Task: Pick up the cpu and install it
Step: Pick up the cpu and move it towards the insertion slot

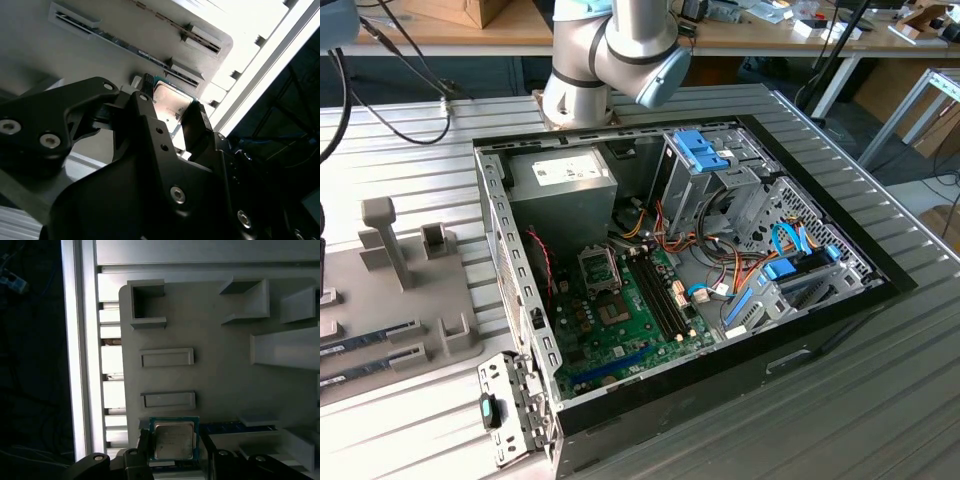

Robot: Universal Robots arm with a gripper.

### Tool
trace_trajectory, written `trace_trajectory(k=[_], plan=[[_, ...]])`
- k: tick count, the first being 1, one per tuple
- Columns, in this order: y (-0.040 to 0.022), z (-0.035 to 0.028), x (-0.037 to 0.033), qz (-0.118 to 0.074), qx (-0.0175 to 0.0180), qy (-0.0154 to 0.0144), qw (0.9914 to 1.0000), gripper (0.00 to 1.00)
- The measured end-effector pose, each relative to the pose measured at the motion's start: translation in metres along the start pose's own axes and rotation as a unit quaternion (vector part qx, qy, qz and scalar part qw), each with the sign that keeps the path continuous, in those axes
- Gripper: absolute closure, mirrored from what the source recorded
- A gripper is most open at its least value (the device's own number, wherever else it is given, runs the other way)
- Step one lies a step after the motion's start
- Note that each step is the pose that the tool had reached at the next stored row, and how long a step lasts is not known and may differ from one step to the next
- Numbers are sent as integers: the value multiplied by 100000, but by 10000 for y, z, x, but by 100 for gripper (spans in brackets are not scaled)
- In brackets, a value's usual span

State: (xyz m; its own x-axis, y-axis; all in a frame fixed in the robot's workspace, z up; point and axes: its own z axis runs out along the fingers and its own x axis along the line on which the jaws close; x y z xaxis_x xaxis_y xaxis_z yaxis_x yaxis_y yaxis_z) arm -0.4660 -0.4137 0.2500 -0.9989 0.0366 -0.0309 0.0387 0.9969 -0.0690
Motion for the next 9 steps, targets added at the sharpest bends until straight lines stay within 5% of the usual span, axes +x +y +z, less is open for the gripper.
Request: trace_trajectory(k=[9], plan=[[-5,-74,-8,18,-621,38,99998,53]])
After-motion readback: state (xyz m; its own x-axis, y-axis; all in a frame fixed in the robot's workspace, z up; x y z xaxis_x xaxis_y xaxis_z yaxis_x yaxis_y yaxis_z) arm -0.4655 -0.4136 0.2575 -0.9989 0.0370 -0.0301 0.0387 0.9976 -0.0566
